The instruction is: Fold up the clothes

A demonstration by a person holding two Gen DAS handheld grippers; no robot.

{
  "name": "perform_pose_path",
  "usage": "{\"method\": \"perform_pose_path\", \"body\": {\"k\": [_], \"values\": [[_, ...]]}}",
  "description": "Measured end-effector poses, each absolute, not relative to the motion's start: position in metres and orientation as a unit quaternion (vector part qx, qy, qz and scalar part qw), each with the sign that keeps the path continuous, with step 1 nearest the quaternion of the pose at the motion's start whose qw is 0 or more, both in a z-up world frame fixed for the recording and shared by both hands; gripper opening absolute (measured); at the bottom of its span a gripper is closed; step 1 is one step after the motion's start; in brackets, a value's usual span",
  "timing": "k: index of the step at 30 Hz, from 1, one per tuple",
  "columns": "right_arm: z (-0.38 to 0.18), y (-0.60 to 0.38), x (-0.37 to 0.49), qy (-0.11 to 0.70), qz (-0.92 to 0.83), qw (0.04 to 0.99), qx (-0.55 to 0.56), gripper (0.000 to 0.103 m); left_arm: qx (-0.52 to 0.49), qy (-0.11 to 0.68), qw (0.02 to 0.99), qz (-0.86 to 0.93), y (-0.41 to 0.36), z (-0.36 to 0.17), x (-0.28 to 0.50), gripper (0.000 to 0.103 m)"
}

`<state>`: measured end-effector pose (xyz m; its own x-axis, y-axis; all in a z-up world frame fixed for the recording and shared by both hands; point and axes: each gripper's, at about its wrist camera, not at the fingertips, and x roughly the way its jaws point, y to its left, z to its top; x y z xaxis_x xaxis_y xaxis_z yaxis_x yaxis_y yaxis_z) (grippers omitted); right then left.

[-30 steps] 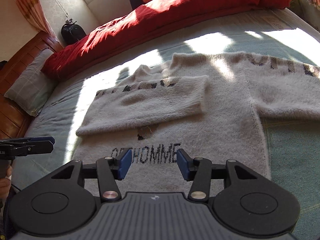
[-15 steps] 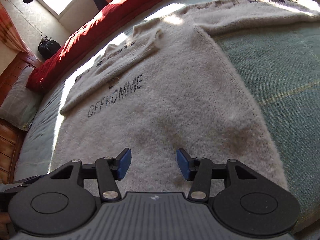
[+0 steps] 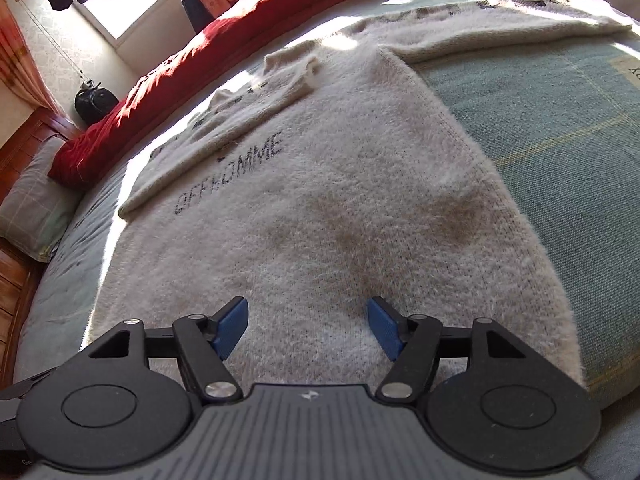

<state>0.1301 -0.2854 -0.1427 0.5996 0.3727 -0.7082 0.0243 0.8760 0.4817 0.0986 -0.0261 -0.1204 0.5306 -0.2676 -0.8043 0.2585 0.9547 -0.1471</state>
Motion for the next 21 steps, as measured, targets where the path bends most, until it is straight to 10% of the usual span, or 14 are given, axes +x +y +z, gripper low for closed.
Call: {"method": "perform_pose_path", "body": {"k": [21], "values": [[-0.145, -0.270, 0.124, 0.426, 0.132, 0.873, 0.198, 0.102, -0.155, 0.435, 0.883, -0.082, 0.060, -0.111, 0.129, 0.085]]}}
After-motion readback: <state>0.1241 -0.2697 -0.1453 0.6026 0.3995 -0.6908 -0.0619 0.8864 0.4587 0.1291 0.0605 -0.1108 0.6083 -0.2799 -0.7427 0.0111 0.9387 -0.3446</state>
